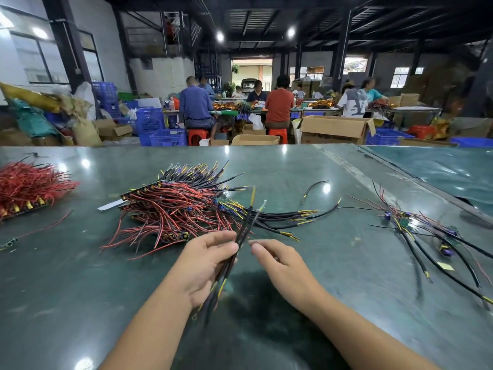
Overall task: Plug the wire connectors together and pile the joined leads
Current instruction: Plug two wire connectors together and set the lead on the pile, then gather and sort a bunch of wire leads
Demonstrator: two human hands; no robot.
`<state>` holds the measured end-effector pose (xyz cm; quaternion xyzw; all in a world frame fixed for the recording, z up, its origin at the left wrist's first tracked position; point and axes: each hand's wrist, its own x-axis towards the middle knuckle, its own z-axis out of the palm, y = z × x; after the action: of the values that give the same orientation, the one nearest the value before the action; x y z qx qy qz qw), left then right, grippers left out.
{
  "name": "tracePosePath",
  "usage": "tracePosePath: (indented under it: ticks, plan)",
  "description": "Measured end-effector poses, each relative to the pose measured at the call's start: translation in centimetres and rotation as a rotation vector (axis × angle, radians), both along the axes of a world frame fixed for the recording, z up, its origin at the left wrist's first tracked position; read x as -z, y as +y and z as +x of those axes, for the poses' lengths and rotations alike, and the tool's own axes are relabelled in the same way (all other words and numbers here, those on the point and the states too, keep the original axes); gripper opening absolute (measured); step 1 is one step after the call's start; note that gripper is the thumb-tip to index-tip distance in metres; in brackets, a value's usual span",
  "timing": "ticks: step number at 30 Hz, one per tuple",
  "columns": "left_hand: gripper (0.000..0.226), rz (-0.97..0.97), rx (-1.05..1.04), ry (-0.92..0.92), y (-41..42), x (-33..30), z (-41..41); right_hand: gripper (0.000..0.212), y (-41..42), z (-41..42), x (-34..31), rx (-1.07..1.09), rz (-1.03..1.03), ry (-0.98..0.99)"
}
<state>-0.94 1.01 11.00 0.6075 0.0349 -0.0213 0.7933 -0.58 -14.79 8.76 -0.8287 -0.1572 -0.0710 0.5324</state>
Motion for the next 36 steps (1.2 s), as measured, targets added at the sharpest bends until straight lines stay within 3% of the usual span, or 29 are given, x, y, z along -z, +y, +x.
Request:
tracePosePath:
  ticks: [5, 11, 17, 22, 27, 29, 32, 34, 36]
  plan:
    - [0.022, -0.186, 0.13, 0.034, -1.7, -0.2, -0.9, 0.015, 0.2, -0.4, -0.7, -0.083, 0.316, 0.061]
    - [0.037, -0.106, 0.201, 0.059, -1.9, 0.0, -1.2, 0.018, -0.4, -0.2, -1.3, -0.057, 0.529, 0.162]
    - [0.026, 0.025, 0.378, 0.131, -1.9, 0.0, -1.8, 0.021, -1.6, 0.3, -2.4, 0.015, 0.887, 0.188]
    - [0.019, -0.011, 0.324, 0.13, -2.2, 0.1, -1.9, 0.017, -1.6, 0.4, -2.5, -0.05, 1.069, 0.337]
    - [0.015, -0.081, 0.302, 0.12, -2.9, 0.6, -2.0, 0.019, -1.3, -0.8, -2.8, -0.224, 0.778, 0.352]
    - [0.022, -0.034, 0.332, 0.098, -3.1, 0.7, -2.0, 0.023, -1.0, -0.9, -3.2, -0.181, 0.755, 0.34]
    - [0.041, 0.006, 0.334, 0.055, -3.0, 0.9, -1.9, 0.022, -2.1, 0.2, -4.2, 0.101, 0.73, 0.175]
    - [0.045, -0.002, 0.289, 0.042, -2.8, 0.9, -1.7, 0.019, -4.6, 1.6, -4.7, 0.402, 0.461, -0.026]
    - [0.043, -0.023, 0.251, 0.036, -2.6, 0.8, -1.5, 0.015, -8.4, 2.9, -4.5, 0.652, 0.066, -0.099]
